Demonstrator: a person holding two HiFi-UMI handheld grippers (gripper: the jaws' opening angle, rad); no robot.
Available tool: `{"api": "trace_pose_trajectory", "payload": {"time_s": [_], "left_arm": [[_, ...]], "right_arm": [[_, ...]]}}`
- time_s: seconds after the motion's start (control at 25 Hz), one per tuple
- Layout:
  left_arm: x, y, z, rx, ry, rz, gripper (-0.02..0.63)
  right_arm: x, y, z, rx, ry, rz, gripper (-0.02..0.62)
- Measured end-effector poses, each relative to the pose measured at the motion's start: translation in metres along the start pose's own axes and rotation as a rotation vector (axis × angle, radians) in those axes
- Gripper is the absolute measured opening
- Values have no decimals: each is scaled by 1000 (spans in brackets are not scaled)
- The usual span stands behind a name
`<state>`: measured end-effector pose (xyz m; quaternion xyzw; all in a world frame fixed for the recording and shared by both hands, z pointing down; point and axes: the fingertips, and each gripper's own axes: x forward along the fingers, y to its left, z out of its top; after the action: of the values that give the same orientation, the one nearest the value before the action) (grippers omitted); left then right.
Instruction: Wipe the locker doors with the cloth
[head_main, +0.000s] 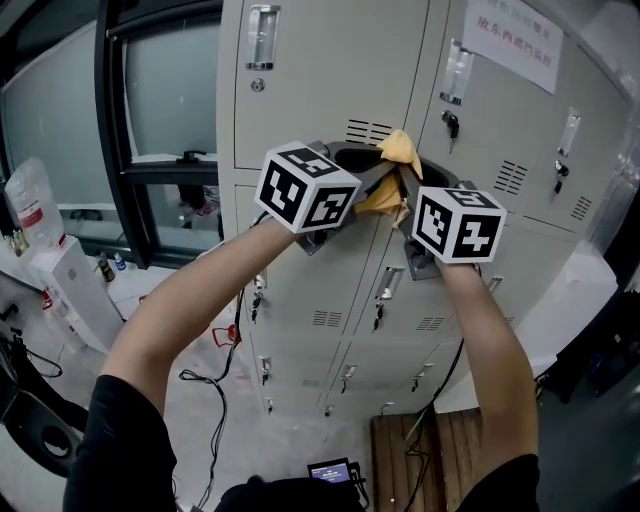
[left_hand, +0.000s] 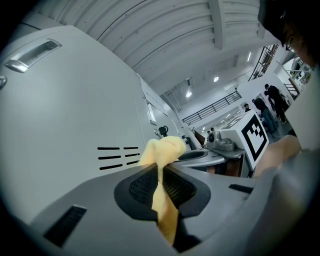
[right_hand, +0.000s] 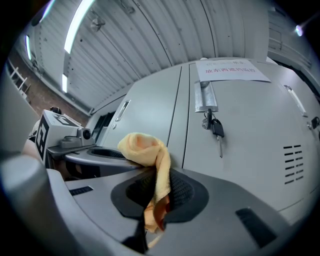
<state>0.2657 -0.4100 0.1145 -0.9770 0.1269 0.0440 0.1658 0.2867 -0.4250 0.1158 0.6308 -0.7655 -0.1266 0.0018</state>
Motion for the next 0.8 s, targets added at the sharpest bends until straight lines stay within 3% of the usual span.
{"api": "trace_pose_trajectory", "payload": {"time_s": [0.24, 0.52, 0.8], "left_arm": [[-1, -3, -2, 56, 33, 21, 43], [-6, -17, -6, 161, 54, 35, 43], [-25, -51, -19, 134, 18, -8, 43]], "right_arm": [[-1, 1, -3, 17, 18, 46, 61], [-13, 6, -7, -47, -27, 79, 61], [-46, 19, -22, -33, -109, 139, 61]]}}
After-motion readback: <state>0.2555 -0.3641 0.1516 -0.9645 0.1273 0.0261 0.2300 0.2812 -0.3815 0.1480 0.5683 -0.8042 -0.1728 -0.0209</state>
